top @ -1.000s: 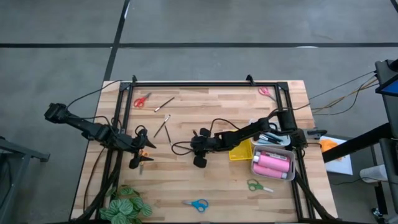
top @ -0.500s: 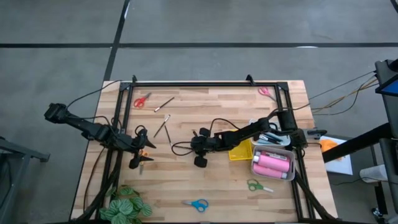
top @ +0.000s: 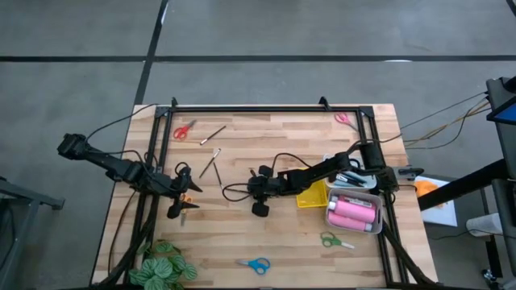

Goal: Pick & Place Paint Supplies
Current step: Put the black paint brush into the white bin

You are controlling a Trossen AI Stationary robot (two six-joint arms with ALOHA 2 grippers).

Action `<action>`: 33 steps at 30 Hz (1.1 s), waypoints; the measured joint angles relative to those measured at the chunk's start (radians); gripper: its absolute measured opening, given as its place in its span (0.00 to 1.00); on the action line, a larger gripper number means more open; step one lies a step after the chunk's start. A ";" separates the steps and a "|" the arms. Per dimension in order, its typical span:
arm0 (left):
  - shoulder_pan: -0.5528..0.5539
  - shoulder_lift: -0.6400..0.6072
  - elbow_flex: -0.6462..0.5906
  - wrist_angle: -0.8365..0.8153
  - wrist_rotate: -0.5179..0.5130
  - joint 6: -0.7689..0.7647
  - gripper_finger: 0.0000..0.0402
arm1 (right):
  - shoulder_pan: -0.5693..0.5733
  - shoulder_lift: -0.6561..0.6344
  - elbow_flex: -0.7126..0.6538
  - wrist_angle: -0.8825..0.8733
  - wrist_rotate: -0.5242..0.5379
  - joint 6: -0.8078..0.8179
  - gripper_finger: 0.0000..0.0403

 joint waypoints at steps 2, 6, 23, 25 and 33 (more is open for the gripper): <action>0.000 0.000 0.000 0.000 0.000 0.000 0.75 | -0.002 -0.006 0.006 -0.014 -0.002 0.000 0.04; 0.000 0.000 0.000 0.000 0.000 0.000 0.75 | -0.002 -0.024 0.027 -0.072 -0.004 -0.019 0.04; 0.000 0.000 0.000 0.000 0.000 0.000 0.75 | -0.028 -0.282 0.069 -0.411 -0.003 -0.129 0.04; 0.000 0.000 0.000 0.000 0.000 0.000 0.75 | -0.036 -0.330 0.069 -0.488 -0.002 -0.146 0.04; 0.000 0.000 0.000 0.000 0.000 0.000 0.75 | -0.046 -0.549 0.069 -0.864 0.035 -0.172 0.04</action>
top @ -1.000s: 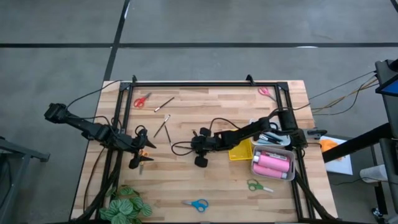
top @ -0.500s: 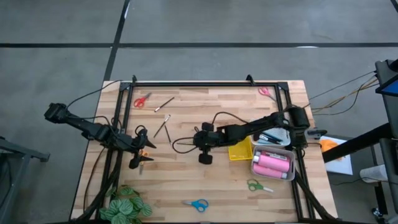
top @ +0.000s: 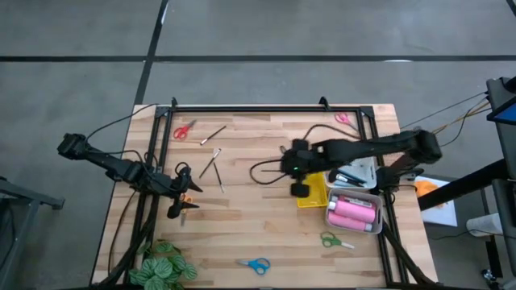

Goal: Pick & Place Paint Supplies
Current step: Put the black paint brush into the white bin

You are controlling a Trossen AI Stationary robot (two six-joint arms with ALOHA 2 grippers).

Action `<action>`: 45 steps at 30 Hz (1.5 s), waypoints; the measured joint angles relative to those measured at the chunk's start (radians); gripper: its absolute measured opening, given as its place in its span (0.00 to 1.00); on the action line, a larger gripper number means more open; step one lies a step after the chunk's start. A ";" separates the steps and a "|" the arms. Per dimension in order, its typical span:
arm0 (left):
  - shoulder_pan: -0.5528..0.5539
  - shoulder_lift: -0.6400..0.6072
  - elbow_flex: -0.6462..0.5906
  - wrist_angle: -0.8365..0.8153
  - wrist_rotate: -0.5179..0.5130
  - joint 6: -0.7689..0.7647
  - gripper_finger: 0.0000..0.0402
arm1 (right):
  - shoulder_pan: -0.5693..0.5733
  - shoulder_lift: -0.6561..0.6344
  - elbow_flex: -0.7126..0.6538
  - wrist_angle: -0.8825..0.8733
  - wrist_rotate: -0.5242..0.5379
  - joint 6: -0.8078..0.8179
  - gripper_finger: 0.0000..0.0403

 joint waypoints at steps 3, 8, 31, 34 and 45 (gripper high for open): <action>0.000 0.000 0.000 0.000 0.000 0.000 0.75 | 0.002 -0.076 -0.001 -0.146 0.022 0.037 0.04; 0.000 0.000 0.000 0.000 0.000 0.000 0.75 | 0.005 -0.196 -0.011 -0.333 0.067 0.131 0.04; 0.000 0.000 0.000 0.000 0.000 0.000 0.75 | 0.173 -0.647 -0.401 -0.563 0.055 0.666 0.04; 0.000 0.000 0.000 0.000 0.000 0.000 0.75 | 0.193 -0.652 -0.452 -0.551 0.064 0.696 0.04; 0.000 0.000 0.000 0.000 0.000 0.000 0.75 | 0.217 -0.641 -0.636 -0.384 0.116 0.750 0.04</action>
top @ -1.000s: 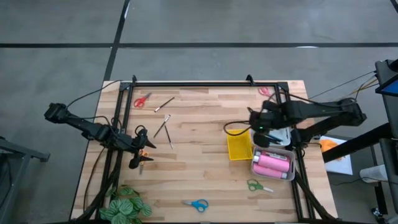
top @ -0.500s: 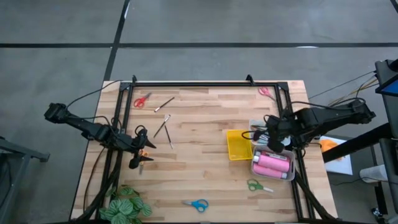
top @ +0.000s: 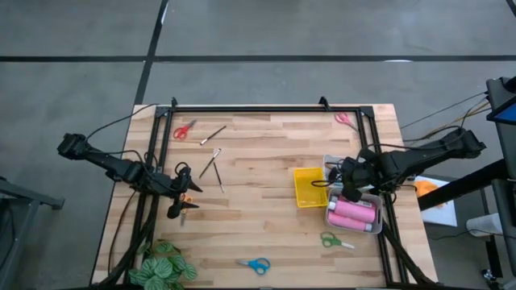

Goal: Pick & Place Paint Supplies
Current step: Put the black paint brush into the white bin

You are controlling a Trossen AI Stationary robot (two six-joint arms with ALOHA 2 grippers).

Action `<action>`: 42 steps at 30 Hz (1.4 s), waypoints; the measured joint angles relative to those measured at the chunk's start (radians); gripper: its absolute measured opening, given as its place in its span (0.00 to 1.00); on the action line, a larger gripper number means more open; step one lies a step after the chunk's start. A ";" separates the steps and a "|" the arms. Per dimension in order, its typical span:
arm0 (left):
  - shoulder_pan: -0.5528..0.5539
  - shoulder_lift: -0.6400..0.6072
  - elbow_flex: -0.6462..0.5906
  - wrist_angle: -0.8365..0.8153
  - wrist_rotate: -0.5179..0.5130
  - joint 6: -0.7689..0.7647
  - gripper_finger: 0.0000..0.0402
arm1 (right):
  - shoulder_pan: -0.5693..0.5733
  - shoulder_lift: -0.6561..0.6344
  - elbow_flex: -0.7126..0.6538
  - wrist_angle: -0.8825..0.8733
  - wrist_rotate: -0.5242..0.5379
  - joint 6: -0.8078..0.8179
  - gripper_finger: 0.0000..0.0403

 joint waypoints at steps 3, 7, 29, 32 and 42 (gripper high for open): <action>0.000 0.000 0.000 0.000 0.000 0.000 0.75 | -0.001 0.000 -0.043 0.037 0.044 0.000 0.04; 0.000 0.000 0.000 0.000 0.000 0.000 0.75 | -0.001 0.000 -0.077 0.078 0.056 0.002 0.04; 0.000 0.000 0.000 0.000 0.000 0.000 0.75 | -0.001 -0.001 -0.109 0.138 0.058 0.098 0.20; 0.000 0.000 0.000 0.000 0.000 0.000 0.75 | -0.001 -0.002 -0.096 0.137 0.058 0.098 0.20; 0.000 0.000 0.000 0.000 0.000 0.000 0.75 | -0.001 -0.007 0.053 0.103 0.131 0.122 0.21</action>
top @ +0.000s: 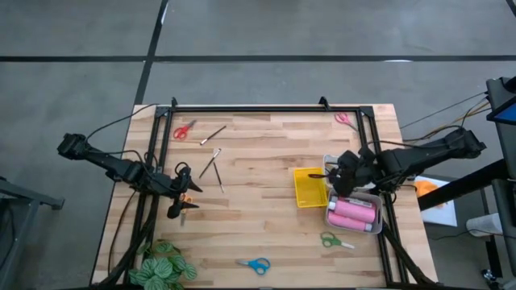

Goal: Pick & Place Paint Supplies
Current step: Put the black paint brush into the white bin

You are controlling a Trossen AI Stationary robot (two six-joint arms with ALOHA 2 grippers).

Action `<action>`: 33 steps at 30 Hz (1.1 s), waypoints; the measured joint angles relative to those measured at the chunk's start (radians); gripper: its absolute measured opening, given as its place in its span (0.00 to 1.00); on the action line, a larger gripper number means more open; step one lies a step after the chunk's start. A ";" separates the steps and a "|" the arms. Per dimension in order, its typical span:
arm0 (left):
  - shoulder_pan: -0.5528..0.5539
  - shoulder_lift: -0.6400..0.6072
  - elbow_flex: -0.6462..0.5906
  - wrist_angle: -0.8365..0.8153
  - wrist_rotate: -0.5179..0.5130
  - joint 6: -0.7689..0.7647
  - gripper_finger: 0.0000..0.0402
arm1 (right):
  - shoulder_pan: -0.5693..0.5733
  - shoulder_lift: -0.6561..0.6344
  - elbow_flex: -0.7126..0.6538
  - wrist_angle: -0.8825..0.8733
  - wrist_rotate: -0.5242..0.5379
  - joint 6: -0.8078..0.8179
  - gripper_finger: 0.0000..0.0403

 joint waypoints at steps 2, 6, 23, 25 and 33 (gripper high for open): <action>0.000 0.000 0.000 0.000 0.000 0.000 0.75 | 0.000 -0.003 0.041 0.012 0.030 -0.032 0.21; 0.000 0.000 0.000 0.000 0.000 0.000 0.75 | 0.000 -0.016 0.096 0.108 0.111 -0.159 0.21; 0.000 0.000 0.000 0.000 0.000 0.000 0.75 | -0.292 -0.056 0.048 0.831 -0.256 -0.814 0.21; 0.000 0.000 0.000 0.000 0.000 0.000 0.75 | -0.348 -0.046 0.043 0.872 -0.329 -0.884 0.21; 0.000 0.000 0.000 0.000 0.000 0.000 0.75 | -0.543 -0.034 -0.055 1.225 -0.630 -0.928 0.21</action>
